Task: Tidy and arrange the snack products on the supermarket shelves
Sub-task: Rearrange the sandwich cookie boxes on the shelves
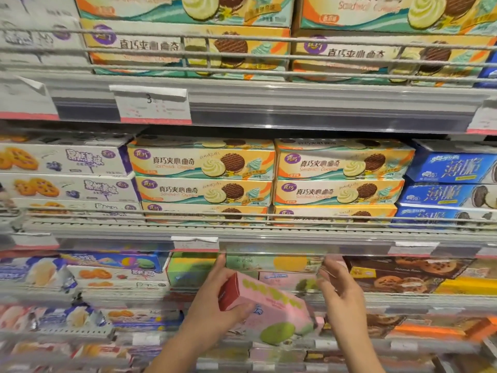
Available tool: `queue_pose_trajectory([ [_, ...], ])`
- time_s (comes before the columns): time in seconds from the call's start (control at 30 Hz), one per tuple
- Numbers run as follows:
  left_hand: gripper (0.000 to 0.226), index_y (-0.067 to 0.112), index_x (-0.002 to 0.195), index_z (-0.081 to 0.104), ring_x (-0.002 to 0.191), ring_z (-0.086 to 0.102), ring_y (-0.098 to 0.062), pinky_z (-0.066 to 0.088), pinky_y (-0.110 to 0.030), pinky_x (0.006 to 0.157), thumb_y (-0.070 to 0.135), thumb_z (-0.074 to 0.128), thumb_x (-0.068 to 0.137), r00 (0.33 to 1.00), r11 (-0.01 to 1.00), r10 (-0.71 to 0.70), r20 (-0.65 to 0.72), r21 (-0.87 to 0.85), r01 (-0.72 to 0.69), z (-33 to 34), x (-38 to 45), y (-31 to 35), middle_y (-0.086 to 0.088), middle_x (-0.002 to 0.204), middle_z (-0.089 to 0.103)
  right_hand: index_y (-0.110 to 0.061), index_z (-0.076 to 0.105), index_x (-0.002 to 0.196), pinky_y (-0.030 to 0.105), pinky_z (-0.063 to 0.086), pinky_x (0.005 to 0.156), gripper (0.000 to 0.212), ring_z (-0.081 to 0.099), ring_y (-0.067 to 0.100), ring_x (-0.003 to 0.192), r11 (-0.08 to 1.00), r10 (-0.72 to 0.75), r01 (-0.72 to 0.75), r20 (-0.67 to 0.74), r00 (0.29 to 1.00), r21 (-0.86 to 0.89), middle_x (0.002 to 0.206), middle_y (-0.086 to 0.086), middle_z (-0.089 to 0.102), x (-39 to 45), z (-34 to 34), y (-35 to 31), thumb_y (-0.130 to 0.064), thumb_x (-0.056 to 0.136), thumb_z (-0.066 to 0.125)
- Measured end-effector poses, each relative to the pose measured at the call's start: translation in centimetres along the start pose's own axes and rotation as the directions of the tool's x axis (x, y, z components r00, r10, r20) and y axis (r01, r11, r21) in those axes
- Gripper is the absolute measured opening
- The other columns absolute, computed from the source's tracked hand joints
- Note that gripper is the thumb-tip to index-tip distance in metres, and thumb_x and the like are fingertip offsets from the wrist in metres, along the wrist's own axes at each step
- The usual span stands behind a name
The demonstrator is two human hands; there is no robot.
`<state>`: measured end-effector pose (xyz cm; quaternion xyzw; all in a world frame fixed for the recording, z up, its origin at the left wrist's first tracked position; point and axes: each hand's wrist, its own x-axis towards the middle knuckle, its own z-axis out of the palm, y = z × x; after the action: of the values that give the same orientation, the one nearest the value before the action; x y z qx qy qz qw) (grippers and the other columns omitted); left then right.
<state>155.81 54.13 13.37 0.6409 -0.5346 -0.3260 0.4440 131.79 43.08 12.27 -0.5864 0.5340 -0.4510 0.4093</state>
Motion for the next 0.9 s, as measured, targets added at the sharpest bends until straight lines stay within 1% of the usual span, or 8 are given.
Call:
queue_pose_trajectory([
  [0.13, 0.05, 0.05, 0.115, 0.06, 0.123, 0.0, 0.038, 0.03, -0.008, 0.095, 0.045, 0.086, 0.073, 1.0, 0.999, 0.019, 0.001, 0.026, -0.019, -2.9, -0.5, -1.9, 0.046, 0.146, -0.002, -0.029, 0.066, 0.118, 0.03, 0.051, 0.092, 0.036, 0.065, -0.001, 0.109, 1.0, -0.015, 0.015, 0.029, 0.999, -0.008, 0.114, -0.014, 0.07, -1.0, 2.8, -1.2, -0.004, 0.092, 0.067],
  [0.23, 0.052, 0.057, 0.114, 0.058, 0.129, 0.004, 0.036, 0.026, 0.003, 0.091, 0.047, 0.086, 0.072, 0.999, 0.999, 0.032, -0.022, 0.028, -0.031, -4.7, -1.1, -3.2, 0.046, 0.149, -0.003, -0.026, 0.066, 0.122, 0.018, 0.048, 0.083, 0.032, 0.063, -0.002, 0.108, 0.999, -0.029, 0.03, 0.032, 0.999, -0.036, 0.114, -0.01, 0.07, -1.7, 4.9, -1.8, -0.01, 0.094, 0.067],
  [0.43, 0.048, 0.045, 0.111, 0.065, 0.133, 0.011, 0.031, 0.034, -0.002, 0.09, 0.056, 0.082, 0.068, 0.999, 0.999, 0.042, -0.027, -0.007, -0.042, -7.0, -2.2, -4.9, 0.039, 0.158, -0.007, -0.026, 0.064, 0.119, 0.003, 0.046, 0.069, 0.028, 0.064, 0.0, 0.106, 0.996, -0.036, 0.039, 0.038, 0.999, -0.086, 0.111, -0.008, 0.07, -2.8, 7.8, -3.0, -0.012, 0.095, 0.067],
  [0.5, 0.051, 0.052, 0.112, 0.061, 0.133, 0.01, 0.032, 0.033, 0.002, 0.088, 0.055, 0.081, 0.065, 0.998, 0.998, 0.056, -0.036, -0.031, -0.057, -7.8, -2.7, -4.7, 0.034, 0.16, -0.005, -0.023, 0.064, 0.122, 0.005, 0.047, 0.069, 0.03, 0.062, -0.003, 0.105, 0.994, -0.027, 0.031, 0.045, 0.999, -0.105, 0.111, -0.008, 0.07, -3.2, 8.7, -3.3, -0.012, 0.094, 0.068],
  [0.6, 0.049, 0.038, 0.106, 0.068, 0.134, 0.009, 0.032, 0.029, 0.005, 0.087, 0.055, 0.081, 0.063, 0.997, 0.996, 0.057, -0.047, -0.063, -0.06, -8.8, -3.0, -5.2, 0.03, 0.161, -0.004, -0.023, 0.063, 0.124, 0.017, 0.046, 0.076, 0.032, 0.064, 0.002, 0.106, 0.993, -0.014, 0.018, 0.033, 0.999, -0.119, 0.112, -0.01, 0.069, -3.8, 10.0, -3.7, -0.014, 0.094, 0.069],
  [0.73, 0.075, 0.032, 0.109, 0.063, 0.138, 0.007, 0.027, 0.031, 0.002, 0.089, 0.082, 0.075, 0.054, 0.994, 0.994, 0.081, -0.067, -0.063, -0.086, -9.7, -3.1, -6.1, 0.041, 0.157, -0.007, -0.02, 0.063, 0.13, 0.029, 0.047, 0.084, 0.039, 0.065, 0.009, 0.108, 0.988, -0.003, 0.004, 0.012, 1.0, -0.155, 0.115, -0.003, 0.071, -4.5, 11.3, -3.7, -0.012, 0.092, 0.07],
  [0.8, 0.067, 0.024, 0.103, 0.063, 0.138, 0.007, 0.027, 0.034, -0.001, 0.089, 0.073, 0.08, 0.06, 0.993, 0.99, 0.104, -0.062, -0.087, -0.109, -9.9, -3.2, -6.5, 0.041, 0.158, -0.008, -0.021, 0.063, 0.131, 0.029, 0.047, 0.084, 0.04, 0.065, 0.011, 0.111, 0.987, 0.0, 0.0, 0.001, 1.0, -0.164, 0.116, -0.003, 0.071, -4.8, 11.6, -3.8, -0.014, 0.092, 0.07],
  [0.9, 0.046, 0.022, 0.108, 0.065, 0.139, 0.01, 0.025, 0.036, -0.002, 0.09, 0.045, 0.086, 0.074, 0.99, 0.981, 0.138, -0.025, -0.132, -0.14, -9.7, -3.6, -7.1, 0.042, 0.158, -0.01, -0.019, 0.062, 0.132, 0.019, 0.045, 0.08, 0.041, 0.065, 0.012, 0.114, 0.987, -0.003, -0.001, -0.023, 1.0, -0.16, 0.118, -0.004, 0.07, -5.3, 11.9, -4.0, -0.018, 0.092, 0.071],
])
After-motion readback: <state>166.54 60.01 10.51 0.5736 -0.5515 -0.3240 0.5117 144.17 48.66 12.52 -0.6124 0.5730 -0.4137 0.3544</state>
